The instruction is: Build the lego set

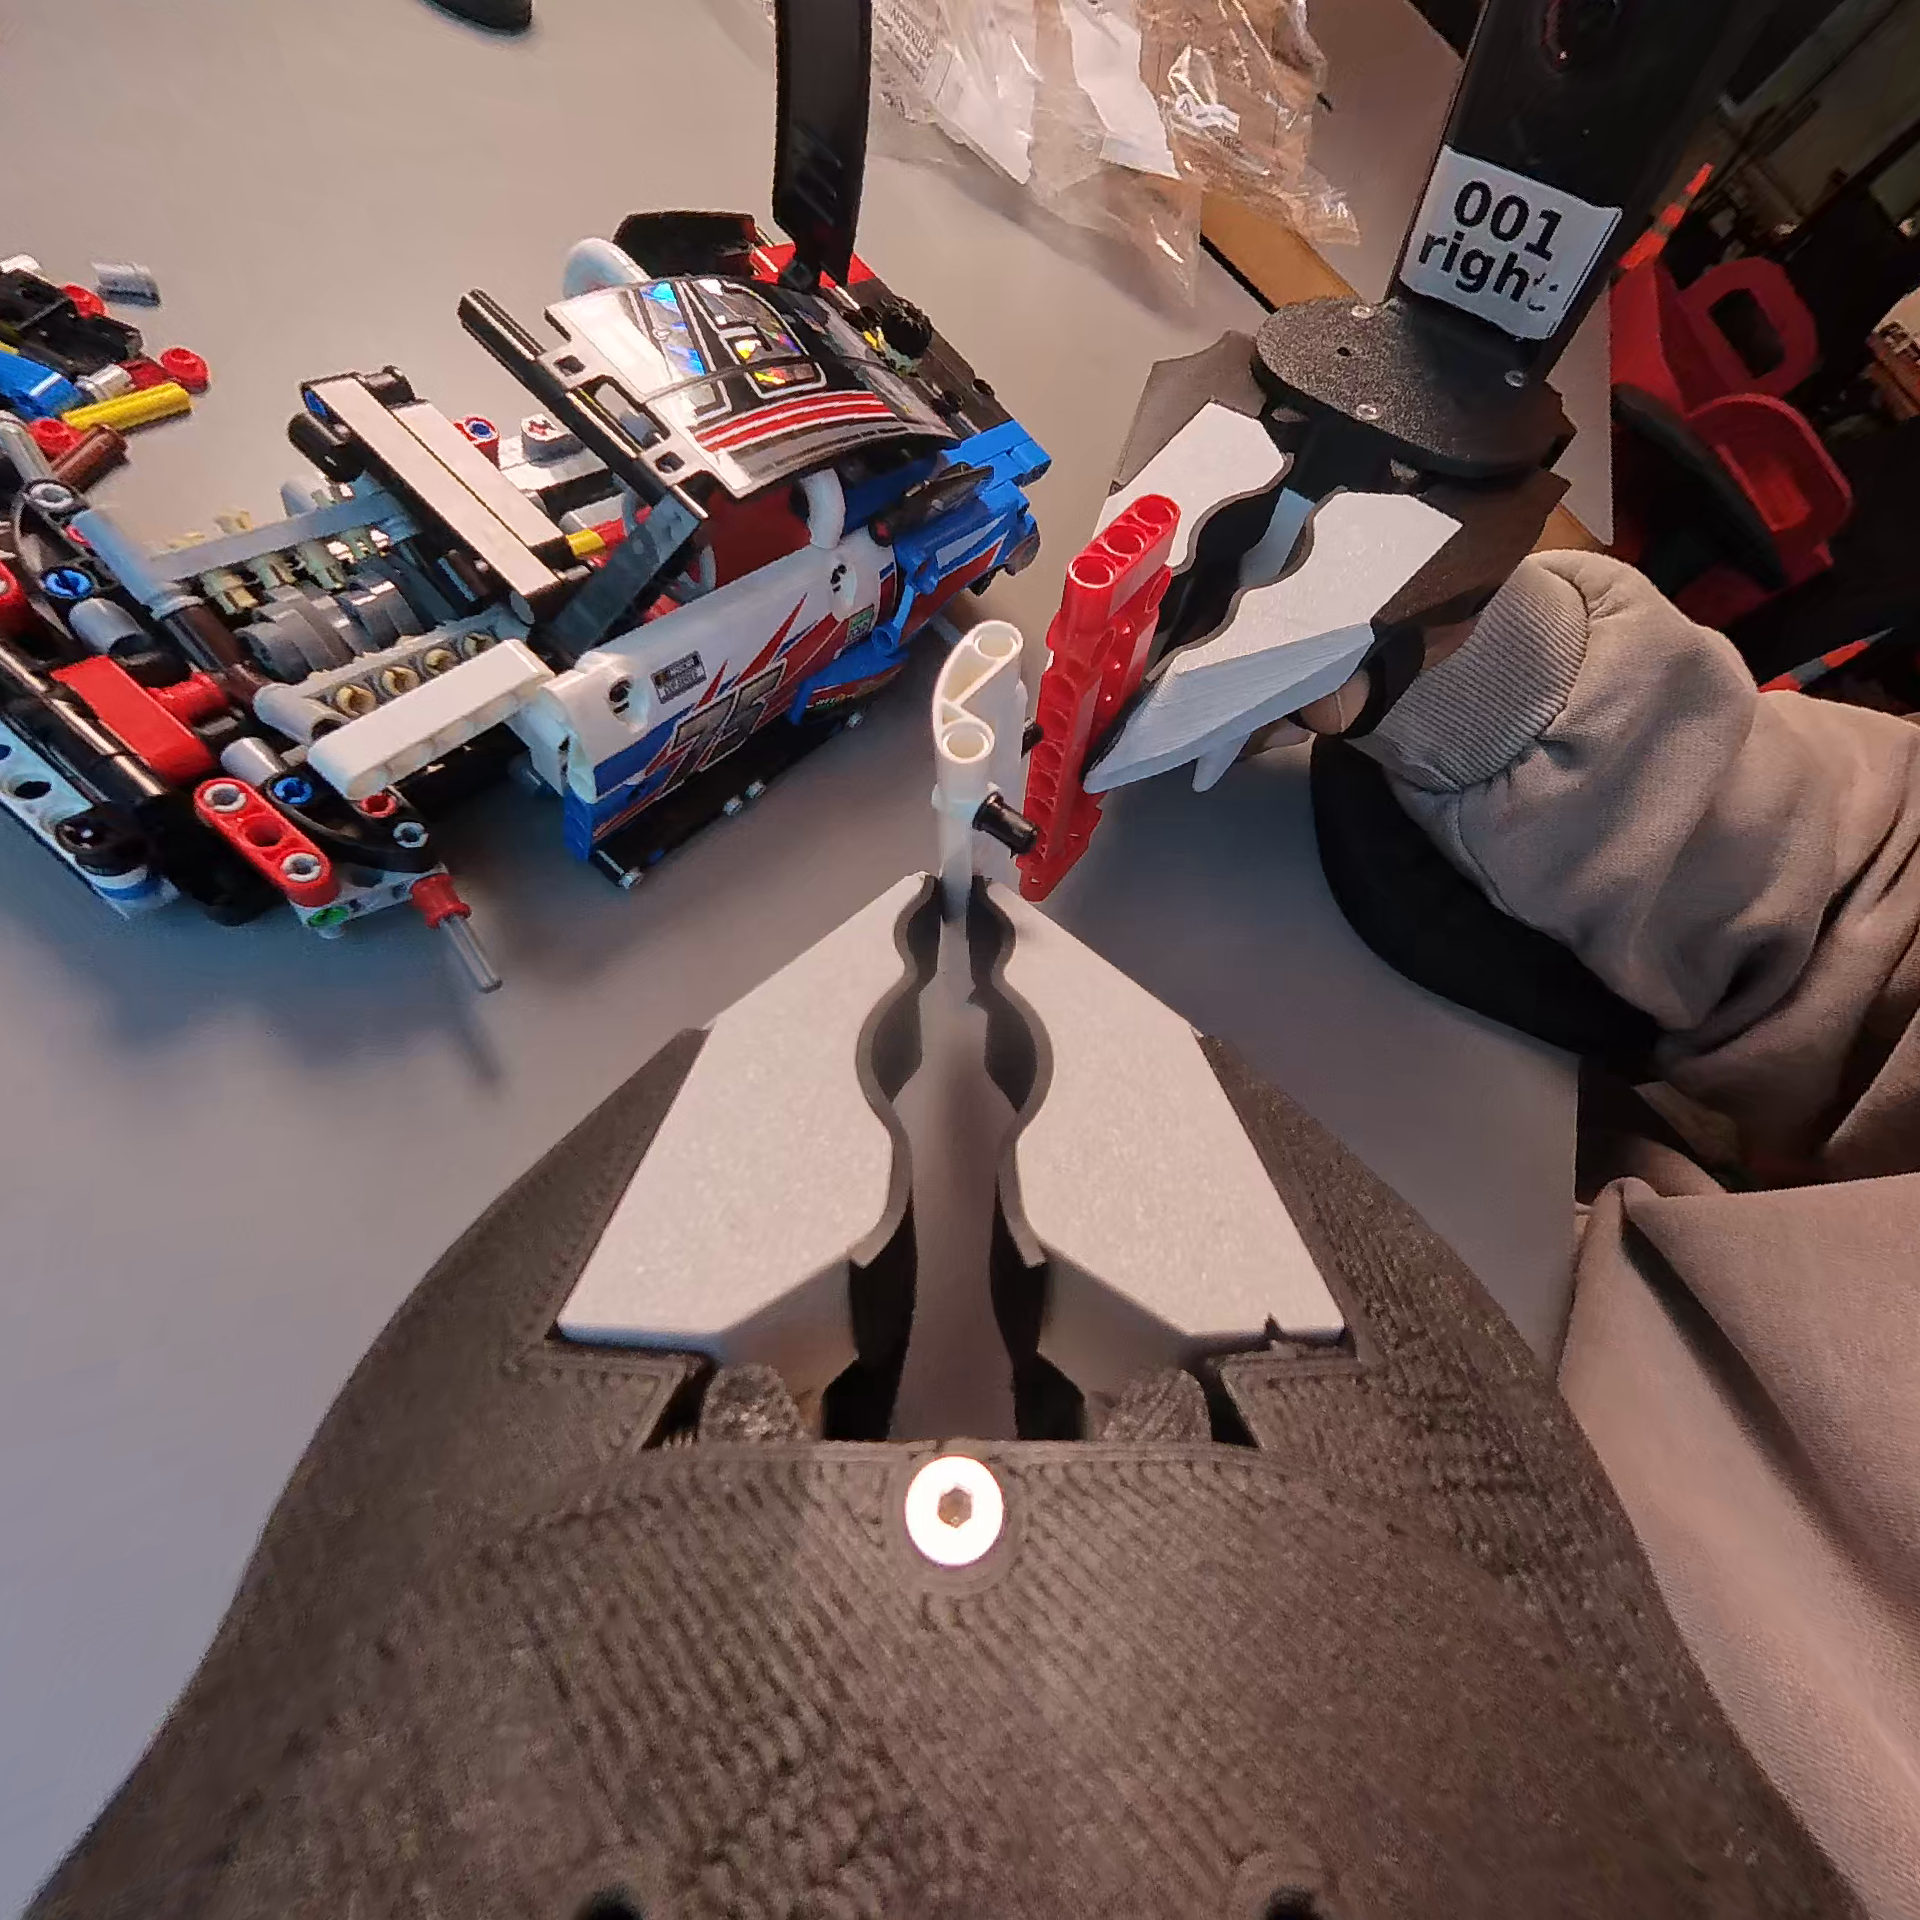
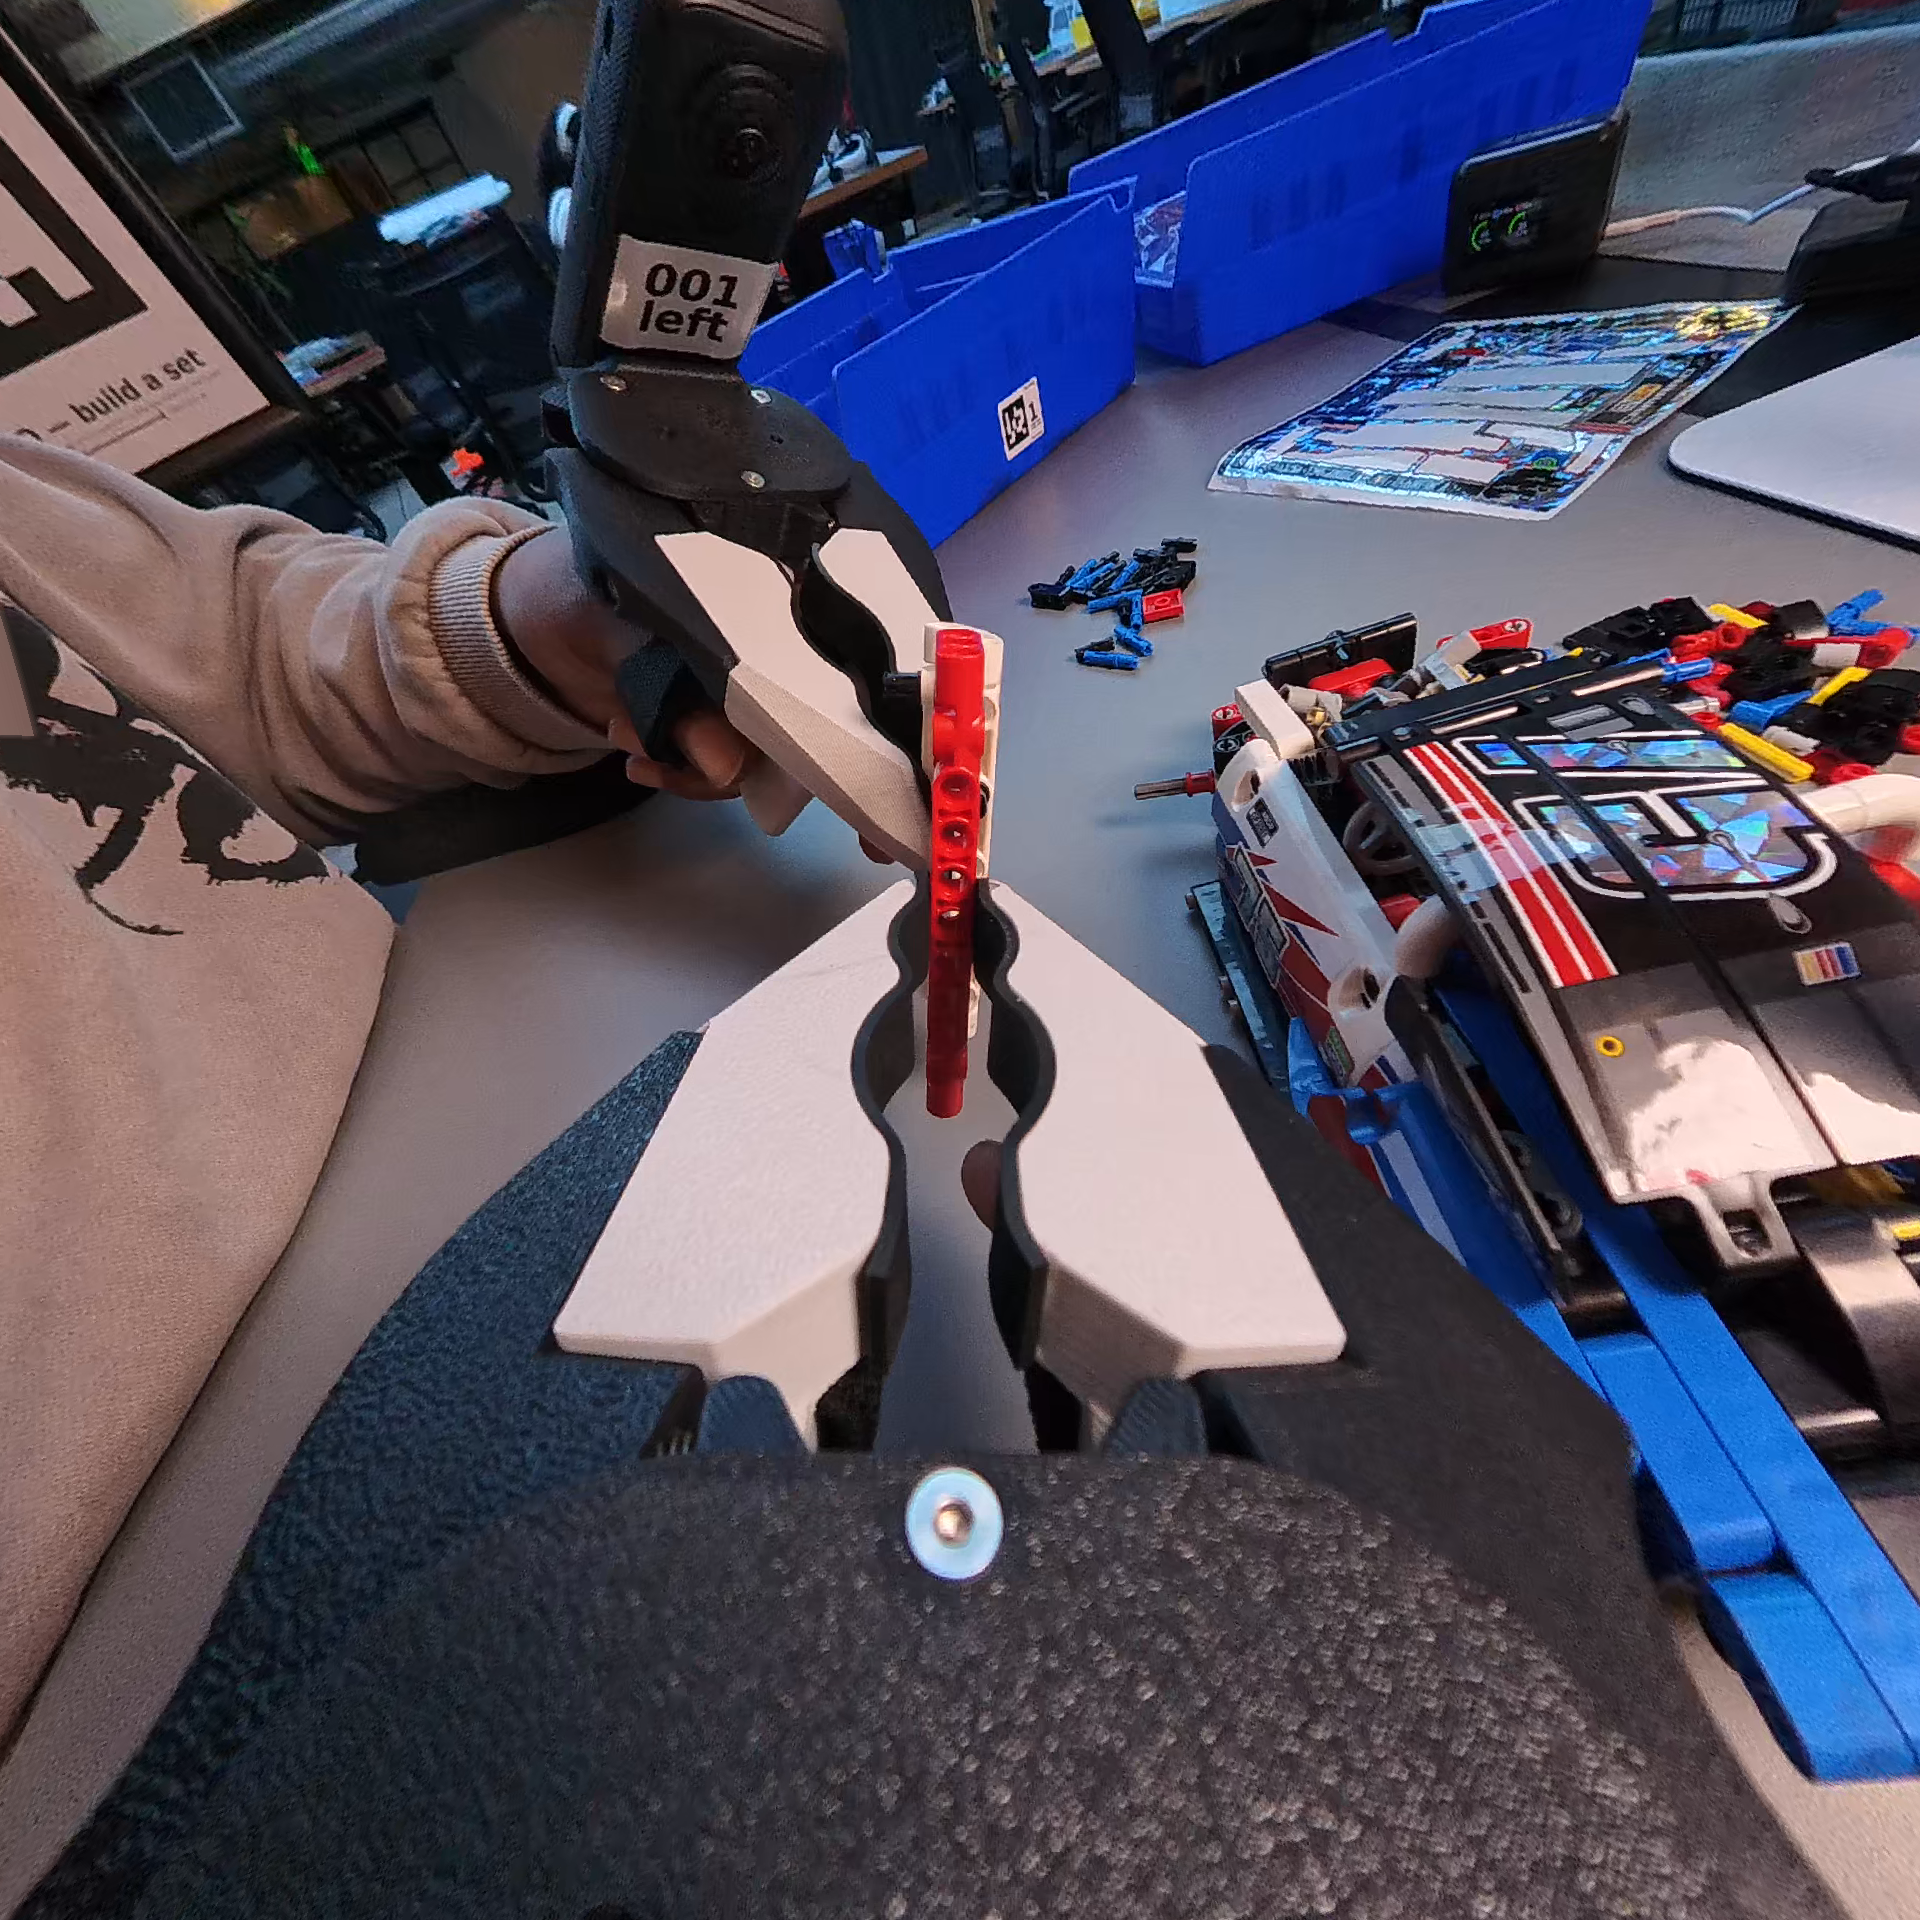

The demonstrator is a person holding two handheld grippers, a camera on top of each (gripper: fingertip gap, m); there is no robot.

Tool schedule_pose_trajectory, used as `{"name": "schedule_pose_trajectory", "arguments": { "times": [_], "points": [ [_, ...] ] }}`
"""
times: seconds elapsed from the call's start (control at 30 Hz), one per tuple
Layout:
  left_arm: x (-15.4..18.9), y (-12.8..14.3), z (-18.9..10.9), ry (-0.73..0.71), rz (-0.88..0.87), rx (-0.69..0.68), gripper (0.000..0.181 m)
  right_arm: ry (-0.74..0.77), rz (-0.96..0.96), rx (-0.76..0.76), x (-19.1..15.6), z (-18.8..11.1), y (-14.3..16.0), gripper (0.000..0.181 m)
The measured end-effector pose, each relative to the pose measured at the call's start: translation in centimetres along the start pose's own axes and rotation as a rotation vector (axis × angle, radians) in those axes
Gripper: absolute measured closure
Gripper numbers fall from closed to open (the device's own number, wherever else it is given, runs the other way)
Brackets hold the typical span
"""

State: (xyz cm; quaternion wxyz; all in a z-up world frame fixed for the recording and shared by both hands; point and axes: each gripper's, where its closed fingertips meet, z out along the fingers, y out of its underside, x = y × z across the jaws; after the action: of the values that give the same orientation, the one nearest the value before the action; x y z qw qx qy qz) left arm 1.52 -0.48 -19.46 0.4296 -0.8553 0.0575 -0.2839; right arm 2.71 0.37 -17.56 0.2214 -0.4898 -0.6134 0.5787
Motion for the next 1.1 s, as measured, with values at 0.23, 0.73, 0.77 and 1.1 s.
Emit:
{"name": "schedule_pose_trajectory", "arguments": {
  "times": [0.23,0.73,0.77,1.1],
  "points": [
    [-0.1,0.1,0.1,-0.004,-0.008,-0.002,0.178,0.009,0.000,-0.008,0.2,0.1,0.3,0.177],
    [0.2,0.5,0.2,0.026,-0.029,-0.015,0.178,-0.003,0.008,-0.028,0.3,0.0,0.7,0.177],
    [0.1,0.5,0.2,0.021,-0.024,-0.018,0.178,-0.002,0.008,-0.034,0.3,0.1,0.9,0.177],
    [0.2,0.8,0.2,0.086,-0.100,-0.015,0.178,0.001,0.045,-0.041,0.2,0.1,1.0,0.177]
  ]
}}
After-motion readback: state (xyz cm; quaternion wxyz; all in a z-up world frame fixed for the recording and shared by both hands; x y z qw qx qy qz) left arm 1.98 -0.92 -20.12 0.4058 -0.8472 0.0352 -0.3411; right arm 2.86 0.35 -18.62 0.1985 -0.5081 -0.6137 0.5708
